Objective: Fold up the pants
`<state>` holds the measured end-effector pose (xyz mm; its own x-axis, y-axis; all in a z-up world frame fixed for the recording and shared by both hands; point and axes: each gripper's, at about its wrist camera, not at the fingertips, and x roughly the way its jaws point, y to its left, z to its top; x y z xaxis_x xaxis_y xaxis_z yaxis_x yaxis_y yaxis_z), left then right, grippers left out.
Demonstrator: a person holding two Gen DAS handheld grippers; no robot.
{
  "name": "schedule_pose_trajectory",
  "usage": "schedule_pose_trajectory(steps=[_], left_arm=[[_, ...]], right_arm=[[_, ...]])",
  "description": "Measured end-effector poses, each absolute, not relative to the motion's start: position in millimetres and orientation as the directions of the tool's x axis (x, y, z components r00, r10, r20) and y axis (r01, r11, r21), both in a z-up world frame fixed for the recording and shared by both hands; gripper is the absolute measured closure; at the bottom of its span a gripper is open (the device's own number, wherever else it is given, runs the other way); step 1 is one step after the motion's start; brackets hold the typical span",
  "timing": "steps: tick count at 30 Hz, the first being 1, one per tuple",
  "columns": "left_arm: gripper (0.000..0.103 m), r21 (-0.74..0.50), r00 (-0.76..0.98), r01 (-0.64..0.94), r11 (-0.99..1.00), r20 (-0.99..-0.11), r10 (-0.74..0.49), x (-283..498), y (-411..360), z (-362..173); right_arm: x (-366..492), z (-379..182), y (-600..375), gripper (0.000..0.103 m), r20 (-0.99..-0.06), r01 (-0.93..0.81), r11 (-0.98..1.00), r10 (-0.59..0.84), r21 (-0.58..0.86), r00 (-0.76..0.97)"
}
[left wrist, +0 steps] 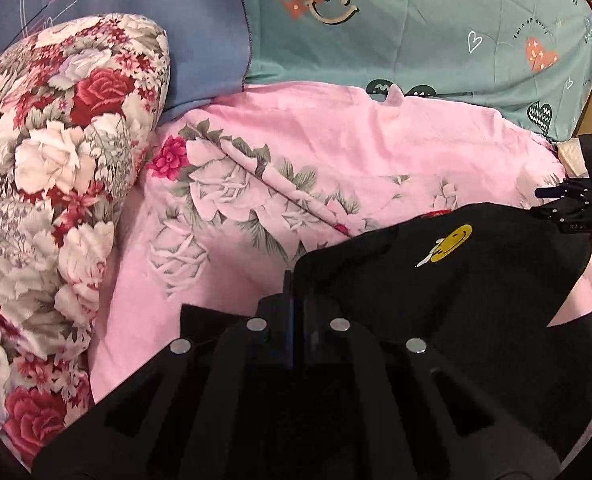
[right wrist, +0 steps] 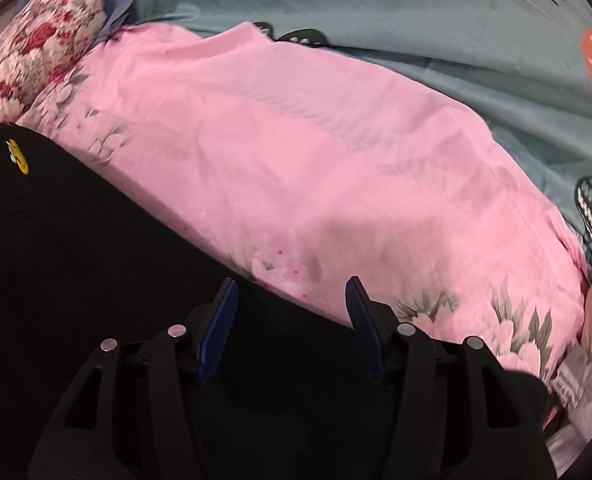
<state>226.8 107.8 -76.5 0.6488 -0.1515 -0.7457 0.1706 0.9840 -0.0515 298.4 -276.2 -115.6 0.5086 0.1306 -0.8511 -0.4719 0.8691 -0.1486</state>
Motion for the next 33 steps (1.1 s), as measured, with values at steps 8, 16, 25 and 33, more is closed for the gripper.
schedule_pose_trajectory(steps=[8, 16, 25, 33], left_arm=[[0.101, -0.052, 0.653, 0.162, 0.985, -0.743, -0.147, 222.3, 108.8, -77.3], [0.100, -0.090, 0.654, 0.157, 0.984, -0.737, -0.172, 217.6, 114.9, -76.7], [0.100, -0.089, 0.685, 0.152, 0.984, -0.708, -0.170, 202.3, 114.1, -47.5], [0.100, -0.036, 0.751, 0.216, 0.976, -0.632, -0.190, 105.0, 122.1, -6.3]], right_arm=[[290.6, -112.4, -261.5, 0.046, -0.872, -0.593, 0.793, 0.183, -0.143, 0.455], [299.3, -124.0, -262.3, 0.063, -0.913, -0.644, 0.763, 0.217, -0.063, 0.346], [264.2, -88.0, -258.7, 0.099, -0.856, -0.606, 0.790, 0.249, -0.091, 0.453], [100.2, -16.5, -289.5, 0.099, -0.747, -0.595, 0.804, 0.381, -0.023, 0.544]])
